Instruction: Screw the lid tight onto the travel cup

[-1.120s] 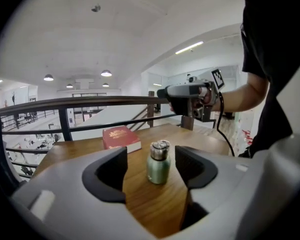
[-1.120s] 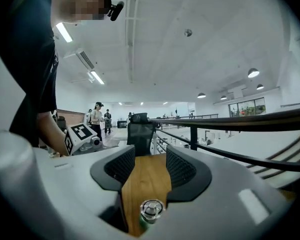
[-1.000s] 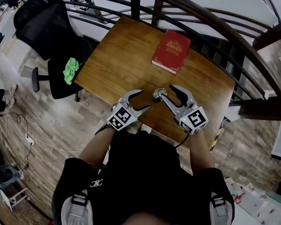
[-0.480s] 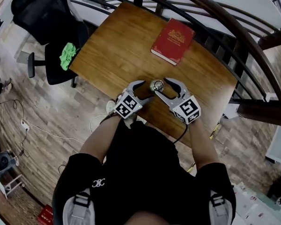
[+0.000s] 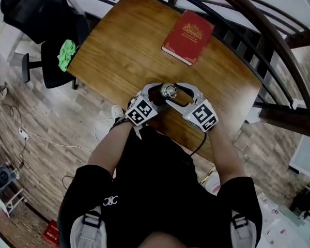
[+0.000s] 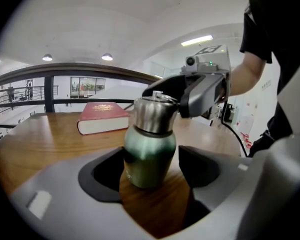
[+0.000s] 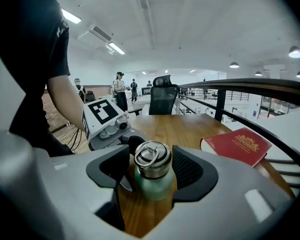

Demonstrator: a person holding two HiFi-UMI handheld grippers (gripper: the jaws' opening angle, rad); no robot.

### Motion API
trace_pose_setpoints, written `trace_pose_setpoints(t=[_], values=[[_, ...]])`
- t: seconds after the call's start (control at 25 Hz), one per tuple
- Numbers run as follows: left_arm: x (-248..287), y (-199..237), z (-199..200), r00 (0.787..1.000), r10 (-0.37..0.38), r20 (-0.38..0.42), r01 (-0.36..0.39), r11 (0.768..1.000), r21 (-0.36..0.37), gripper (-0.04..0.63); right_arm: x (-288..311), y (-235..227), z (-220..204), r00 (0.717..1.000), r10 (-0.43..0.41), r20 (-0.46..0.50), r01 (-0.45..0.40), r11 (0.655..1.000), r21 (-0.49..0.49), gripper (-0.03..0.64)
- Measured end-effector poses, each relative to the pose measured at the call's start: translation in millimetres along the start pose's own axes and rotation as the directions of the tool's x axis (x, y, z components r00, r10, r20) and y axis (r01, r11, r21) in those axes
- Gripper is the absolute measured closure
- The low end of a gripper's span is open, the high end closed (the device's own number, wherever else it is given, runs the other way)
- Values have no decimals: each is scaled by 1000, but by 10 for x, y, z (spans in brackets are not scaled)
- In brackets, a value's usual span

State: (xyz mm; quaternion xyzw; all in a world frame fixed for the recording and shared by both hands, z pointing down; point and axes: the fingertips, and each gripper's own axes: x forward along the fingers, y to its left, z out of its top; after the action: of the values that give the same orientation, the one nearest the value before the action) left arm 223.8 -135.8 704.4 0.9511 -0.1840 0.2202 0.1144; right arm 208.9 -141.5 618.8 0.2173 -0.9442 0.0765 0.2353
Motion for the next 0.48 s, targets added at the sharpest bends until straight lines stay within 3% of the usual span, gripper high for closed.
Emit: trace_pose_setpoints(t=[0.24,0.48], values=[[35,50,-28,1000,0,-12,1,1000,24,224,103,-35,-167,998,7,-66,-10,999,-45,376],[6,52,-57,1000,-2,-24,3,999,54,227,123,-35,-156,998,17,-68,-22,998,-63,376]])
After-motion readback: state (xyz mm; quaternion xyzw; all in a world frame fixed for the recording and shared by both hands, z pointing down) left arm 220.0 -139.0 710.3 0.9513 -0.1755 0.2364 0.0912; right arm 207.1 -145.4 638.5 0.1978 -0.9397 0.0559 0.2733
